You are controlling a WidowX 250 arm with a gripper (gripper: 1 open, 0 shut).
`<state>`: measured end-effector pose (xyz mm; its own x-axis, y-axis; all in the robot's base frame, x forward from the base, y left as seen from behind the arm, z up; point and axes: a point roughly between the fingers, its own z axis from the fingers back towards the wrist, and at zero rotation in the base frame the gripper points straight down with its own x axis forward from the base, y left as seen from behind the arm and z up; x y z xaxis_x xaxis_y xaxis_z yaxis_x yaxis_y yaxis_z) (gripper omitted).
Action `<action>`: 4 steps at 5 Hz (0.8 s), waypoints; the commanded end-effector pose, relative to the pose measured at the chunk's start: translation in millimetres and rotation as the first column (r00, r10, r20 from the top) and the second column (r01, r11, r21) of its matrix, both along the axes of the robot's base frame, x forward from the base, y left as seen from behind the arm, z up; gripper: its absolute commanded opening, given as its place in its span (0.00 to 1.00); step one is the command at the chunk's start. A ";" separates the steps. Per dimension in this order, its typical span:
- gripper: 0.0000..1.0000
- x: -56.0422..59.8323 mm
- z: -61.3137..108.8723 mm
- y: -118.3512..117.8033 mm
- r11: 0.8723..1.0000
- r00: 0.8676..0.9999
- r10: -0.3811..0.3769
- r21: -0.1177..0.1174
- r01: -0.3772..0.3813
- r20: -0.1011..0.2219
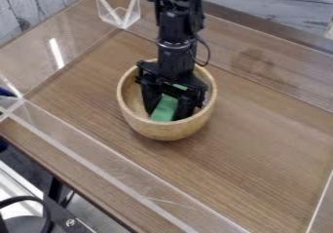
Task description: Remove the green block from inside the brown bowl and put it on the table
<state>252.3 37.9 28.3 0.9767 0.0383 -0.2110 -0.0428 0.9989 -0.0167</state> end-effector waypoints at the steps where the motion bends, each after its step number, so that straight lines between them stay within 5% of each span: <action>1: 0.00 6.1 9.6 -3.9 1.000 0.999 -0.012 -0.003 0.012 0.042; 4: 0.00 0.3 8.2 -41.2 0.992 0.992 -0.117 -0.032 0.118 0.048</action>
